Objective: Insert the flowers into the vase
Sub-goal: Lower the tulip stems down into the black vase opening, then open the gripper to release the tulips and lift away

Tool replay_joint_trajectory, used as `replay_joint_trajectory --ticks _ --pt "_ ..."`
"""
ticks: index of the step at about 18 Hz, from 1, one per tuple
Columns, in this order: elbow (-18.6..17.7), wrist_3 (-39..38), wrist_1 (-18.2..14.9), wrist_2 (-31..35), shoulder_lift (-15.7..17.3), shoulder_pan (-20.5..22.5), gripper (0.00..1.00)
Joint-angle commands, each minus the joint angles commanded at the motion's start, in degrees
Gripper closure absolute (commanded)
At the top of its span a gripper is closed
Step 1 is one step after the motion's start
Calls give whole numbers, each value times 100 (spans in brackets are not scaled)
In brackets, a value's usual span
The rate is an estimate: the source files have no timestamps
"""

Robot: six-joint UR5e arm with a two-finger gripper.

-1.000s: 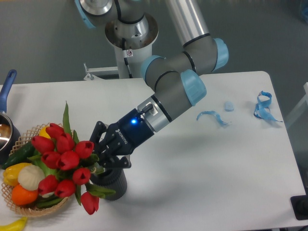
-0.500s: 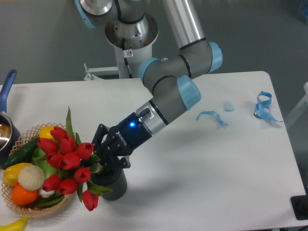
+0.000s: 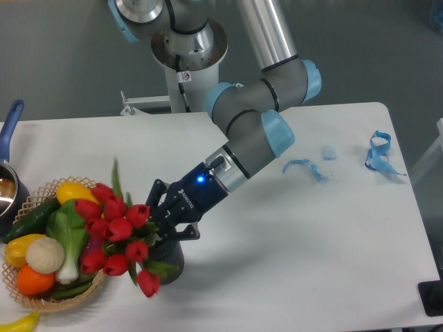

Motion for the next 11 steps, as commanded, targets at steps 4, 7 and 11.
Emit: replay_joint_trajectory --ticks 4,7,11 --pt "-79 0 0 0 17 106 35" --pt "-149 0 0 0 44 132 9" --pt "-360 0 0 -9 184 255 0"
